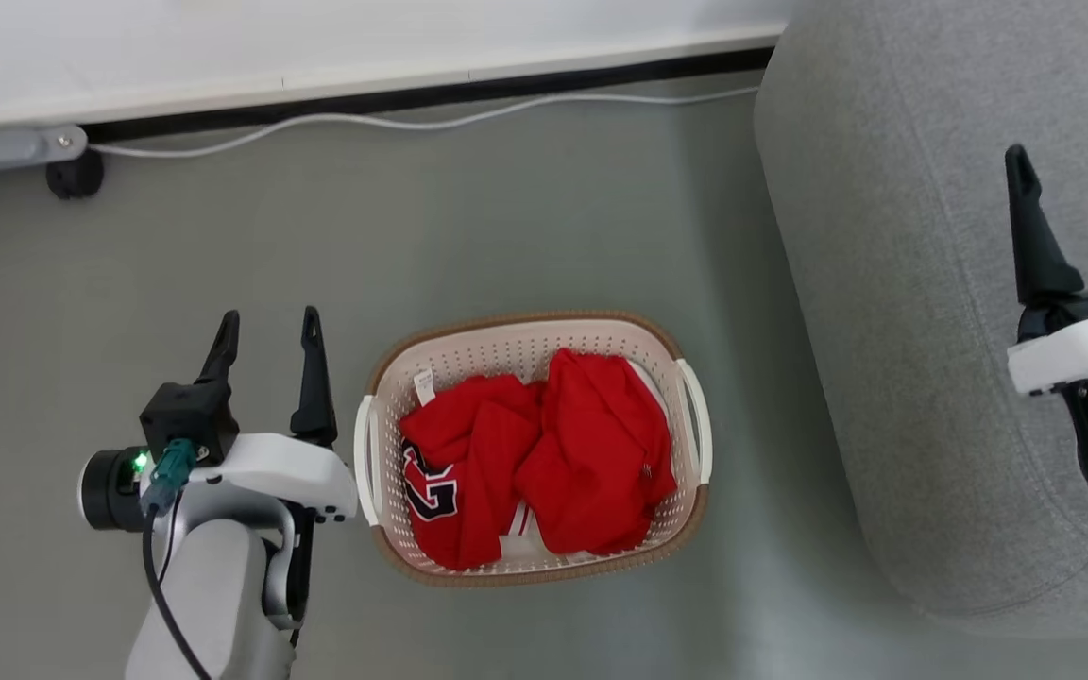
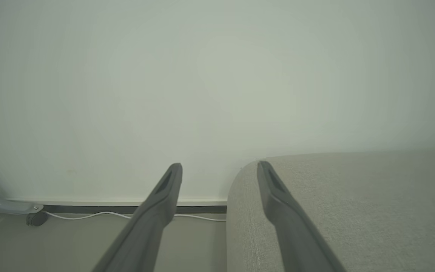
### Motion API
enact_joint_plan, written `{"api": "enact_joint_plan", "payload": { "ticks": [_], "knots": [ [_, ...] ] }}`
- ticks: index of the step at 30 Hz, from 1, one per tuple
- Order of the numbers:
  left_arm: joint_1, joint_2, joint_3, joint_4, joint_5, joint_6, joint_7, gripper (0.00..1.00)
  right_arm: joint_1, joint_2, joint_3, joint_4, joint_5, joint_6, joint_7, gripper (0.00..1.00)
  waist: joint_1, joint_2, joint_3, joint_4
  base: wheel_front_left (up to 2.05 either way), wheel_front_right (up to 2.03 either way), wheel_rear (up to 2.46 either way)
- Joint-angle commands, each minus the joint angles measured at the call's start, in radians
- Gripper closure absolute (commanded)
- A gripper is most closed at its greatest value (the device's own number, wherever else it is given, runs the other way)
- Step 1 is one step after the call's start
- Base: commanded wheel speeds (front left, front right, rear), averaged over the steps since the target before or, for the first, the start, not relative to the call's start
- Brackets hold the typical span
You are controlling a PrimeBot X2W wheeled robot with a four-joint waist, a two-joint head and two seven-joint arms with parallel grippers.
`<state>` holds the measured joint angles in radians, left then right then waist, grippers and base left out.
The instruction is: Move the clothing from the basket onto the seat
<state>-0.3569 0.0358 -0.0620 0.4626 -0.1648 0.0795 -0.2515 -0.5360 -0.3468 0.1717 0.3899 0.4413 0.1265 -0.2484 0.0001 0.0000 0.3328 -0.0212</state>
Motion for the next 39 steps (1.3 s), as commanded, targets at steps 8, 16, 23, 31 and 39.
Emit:
{"api": "enact_joint_plan", "payload": {
  "ticks": [8,16,23,31,39],
  "knots": [
    [-0.11,0.015,-0.084,0.01,-0.098,0.051,-0.01,0.0,-0.076,-0.048,0.005,-0.131,0.023,0.004,-0.013,0.0,0.0,0.0,0.21,0.009,0.0,0.0,0.0],
    [-0.207,0.015,-0.21,0.059,-0.206,0.067,-0.01,0.0,-0.133,-0.082,0.016,-0.206,0.029,0.004,-0.013,0.0,0.0,0.0,0.36,0.02,0.0,0.0,0.0],
    [-0.299,0.015,-0.335,0.138,-0.293,0.037,-0.01,0.0,-0.169,-0.101,0.032,-0.242,0.031,0.004,-0.013,0.0,0.0,0.0,0.453,0.018,0.0,0.0,0.0],
    [-0.421,0.015,-0.551,0.274,-0.353,0.008,-0.01,0.0,-0.194,-0.109,0.053,-0.267,0.035,0.004,-0.013,0.0,0.0,0.0,0.496,0.0,0.0,0.0,0.0],
    [-0.53,0.015,-0.81,0.445,-0.407,0.049,-0.008,0.0,-0.206,-0.094,0.082,-0.283,0.037,0.004,-0.013,0.0,0.0,0.0,0.514,-0.033,0.0,0.0,0.0]
  ]
}}
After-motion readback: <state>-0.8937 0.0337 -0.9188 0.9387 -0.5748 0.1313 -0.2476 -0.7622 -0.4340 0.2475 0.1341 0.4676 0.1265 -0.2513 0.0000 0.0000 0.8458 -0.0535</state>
